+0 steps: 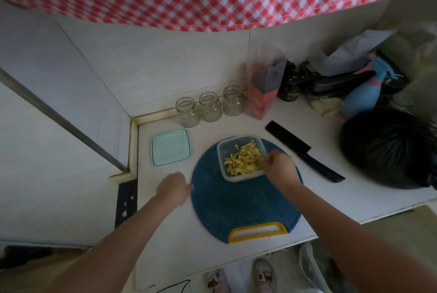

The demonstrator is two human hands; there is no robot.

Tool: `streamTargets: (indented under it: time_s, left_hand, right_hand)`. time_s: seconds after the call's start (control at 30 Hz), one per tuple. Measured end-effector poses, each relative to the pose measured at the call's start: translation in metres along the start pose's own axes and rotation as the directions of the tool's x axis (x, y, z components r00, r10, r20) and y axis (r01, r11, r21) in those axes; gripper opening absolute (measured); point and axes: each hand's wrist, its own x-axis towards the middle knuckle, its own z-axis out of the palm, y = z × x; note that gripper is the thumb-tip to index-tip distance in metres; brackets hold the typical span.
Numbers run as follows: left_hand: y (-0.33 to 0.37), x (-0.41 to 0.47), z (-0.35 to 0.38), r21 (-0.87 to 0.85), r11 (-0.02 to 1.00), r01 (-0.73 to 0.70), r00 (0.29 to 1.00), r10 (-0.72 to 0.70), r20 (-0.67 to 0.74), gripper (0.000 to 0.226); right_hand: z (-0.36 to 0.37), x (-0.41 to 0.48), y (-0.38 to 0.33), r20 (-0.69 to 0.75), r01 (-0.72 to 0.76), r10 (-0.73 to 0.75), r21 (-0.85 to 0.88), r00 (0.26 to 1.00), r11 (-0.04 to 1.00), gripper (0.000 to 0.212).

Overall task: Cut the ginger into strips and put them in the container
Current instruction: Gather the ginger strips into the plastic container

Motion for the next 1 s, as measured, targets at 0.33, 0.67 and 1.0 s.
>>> streamTargets:
  time_s: [0.33,0.67,1.0]
  left_hand:
    - [-0.044,0.075,-0.022,0.232,0.928,-0.291,0.925,0.335,-0.179,0.021]
    - [-0.06,0.087,-0.023,0.268,0.886,-0.379,0.858,0.445,-0.257,0.007]
    - [-0.059,0.091,-0.042,0.284,0.827,-0.485,0.786,0.555,-0.274,0.032]
  right_hand:
    - [0.038,-0.015,-0.022,0.166,-0.095,0.056,0.237,0.985,0.967,0.014]
    - [0.05,-0.009,-0.021,0.286,-0.211,0.134,0.259,0.949,0.942,0.015]
    - [0.045,-0.01,-0.03,0.289,-0.184,0.132,0.162,0.948,0.97,0.032]
